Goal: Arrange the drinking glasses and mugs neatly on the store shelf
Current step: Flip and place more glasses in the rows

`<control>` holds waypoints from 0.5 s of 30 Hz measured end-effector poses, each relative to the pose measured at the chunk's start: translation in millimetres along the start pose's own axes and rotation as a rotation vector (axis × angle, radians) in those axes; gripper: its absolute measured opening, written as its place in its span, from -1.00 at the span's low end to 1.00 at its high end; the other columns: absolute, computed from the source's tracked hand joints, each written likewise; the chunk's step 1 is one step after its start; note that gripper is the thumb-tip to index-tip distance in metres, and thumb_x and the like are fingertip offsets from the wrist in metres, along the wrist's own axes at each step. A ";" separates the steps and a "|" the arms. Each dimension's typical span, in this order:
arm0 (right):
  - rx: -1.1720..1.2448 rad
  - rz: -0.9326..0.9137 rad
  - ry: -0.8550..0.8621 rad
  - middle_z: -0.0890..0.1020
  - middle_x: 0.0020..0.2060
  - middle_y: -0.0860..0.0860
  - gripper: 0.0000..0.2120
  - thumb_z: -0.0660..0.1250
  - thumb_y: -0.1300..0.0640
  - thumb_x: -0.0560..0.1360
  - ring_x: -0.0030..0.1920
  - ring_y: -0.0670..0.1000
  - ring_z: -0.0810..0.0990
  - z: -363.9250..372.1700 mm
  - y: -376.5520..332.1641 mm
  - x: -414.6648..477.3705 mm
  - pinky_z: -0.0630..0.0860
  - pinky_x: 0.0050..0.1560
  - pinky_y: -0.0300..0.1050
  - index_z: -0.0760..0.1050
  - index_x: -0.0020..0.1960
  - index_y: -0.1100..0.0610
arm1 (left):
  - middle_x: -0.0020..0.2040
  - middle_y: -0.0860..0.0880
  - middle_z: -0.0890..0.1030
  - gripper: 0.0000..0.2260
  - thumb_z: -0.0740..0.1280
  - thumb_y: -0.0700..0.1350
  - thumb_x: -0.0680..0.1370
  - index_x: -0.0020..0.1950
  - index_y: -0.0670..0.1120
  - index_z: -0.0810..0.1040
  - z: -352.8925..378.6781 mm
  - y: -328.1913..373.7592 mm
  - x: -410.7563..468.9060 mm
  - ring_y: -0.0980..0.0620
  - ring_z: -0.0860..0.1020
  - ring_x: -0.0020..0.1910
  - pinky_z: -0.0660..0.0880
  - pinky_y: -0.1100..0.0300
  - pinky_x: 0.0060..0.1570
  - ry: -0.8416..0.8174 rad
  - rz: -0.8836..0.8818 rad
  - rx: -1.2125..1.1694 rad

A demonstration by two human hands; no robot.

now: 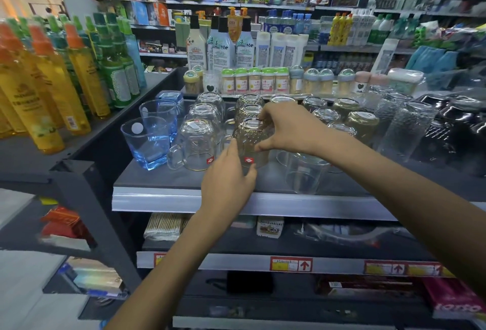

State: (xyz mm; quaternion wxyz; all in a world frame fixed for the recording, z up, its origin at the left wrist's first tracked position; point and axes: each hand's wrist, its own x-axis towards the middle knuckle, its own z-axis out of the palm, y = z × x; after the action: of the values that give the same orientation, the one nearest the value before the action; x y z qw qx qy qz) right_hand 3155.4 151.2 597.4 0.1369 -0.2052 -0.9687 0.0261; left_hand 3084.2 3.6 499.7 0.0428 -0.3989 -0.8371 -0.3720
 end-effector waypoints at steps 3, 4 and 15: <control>0.014 -0.026 -0.011 0.65 0.20 0.05 -0.18 0.63 -0.26 0.26 0.20 0.11 0.60 -3.4 0.7 -2.7 0.56 0.19 0.07 0.48 0.38 0.09 | 0.29 0.00 0.62 -0.50 0.34 0.06 0.59 0.51 0.01 0.34 -1.5 -0.1 -3.8 -0.12 0.58 0.24 0.56 -0.08 0.09 0.010 -0.012 -0.061; 0.009 -0.041 -0.007 0.64 0.24 0.05 -0.18 0.63 -0.22 0.28 0.23 0.12 0.60 -4.7 0.3 -3.1 0.55 0.21 0.06 0.47 0.42 0.10 | 0.31 0.01 0.61 -0.45 0.35 0.06 0.58 0.54 0.01 0.31 -2.3 0.9 -4.4 -0.11 0.58 0.26 0.56 -0.09 0.12 0.010 -0.019 -0.088; 0.026 -0.109 -0.048 0.61 0.33 0.08 -0.27 0.61 -0.05 0.38 0.31 0.11 0.57 -7.2 -2.3 -1.8 0.47 0.30 -0.05 0.48 0.47 0.12 | 0.24 -0.15 0.62 -0.41 0.42 0.00 0.60 0.59 0.02 0.30 2.5 7.3 3.8 -0.19 0.58 0.19 0.49 -0.04 0.14 0.163 -0.037 -0.212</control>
State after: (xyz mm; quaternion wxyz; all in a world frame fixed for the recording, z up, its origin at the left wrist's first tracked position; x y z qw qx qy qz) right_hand 3158.1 148.3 604.2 0.1175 -0.1497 -0.9811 0.0363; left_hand 3087.3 10.6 503.6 0.0612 -0.3542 -0.7940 -0.4903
